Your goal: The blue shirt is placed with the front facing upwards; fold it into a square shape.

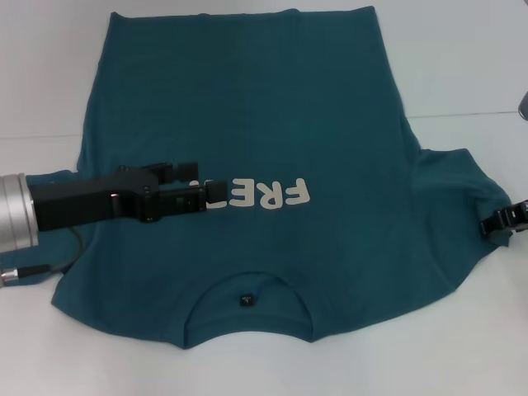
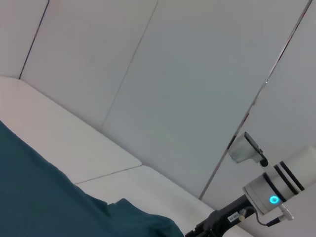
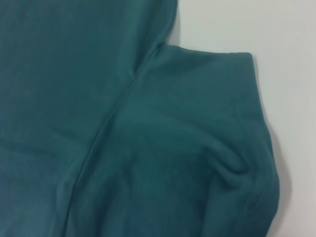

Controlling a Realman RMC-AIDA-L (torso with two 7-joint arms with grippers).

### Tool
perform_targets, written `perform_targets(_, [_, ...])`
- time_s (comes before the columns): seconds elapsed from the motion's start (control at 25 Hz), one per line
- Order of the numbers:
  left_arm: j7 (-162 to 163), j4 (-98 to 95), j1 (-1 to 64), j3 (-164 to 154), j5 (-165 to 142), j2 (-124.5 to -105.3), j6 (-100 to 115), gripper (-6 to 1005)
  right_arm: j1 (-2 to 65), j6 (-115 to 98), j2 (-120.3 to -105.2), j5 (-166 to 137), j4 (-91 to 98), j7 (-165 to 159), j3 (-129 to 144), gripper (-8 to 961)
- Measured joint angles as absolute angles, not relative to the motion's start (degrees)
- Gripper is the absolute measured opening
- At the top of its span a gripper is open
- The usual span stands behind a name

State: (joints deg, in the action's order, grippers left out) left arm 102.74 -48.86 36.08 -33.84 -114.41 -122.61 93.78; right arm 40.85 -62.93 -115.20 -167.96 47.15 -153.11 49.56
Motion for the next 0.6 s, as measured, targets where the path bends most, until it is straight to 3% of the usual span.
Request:
perform_targets(0.24, [102.7, -48.9, 36.0, -33.8, -114.3, -122.61, 93.7, 876, 41.4, -61.9, -114.91, -168.0, 45.3, -153.1, 49.6, 603])
perform_targets(0.6, [102.7, -48.9, 36.1, -33.8, -114.3, -122.61, 93.3, 874, 41.2, -61.3, -114.24, -168.0, 44.8, -154.3, 49.6, 444])
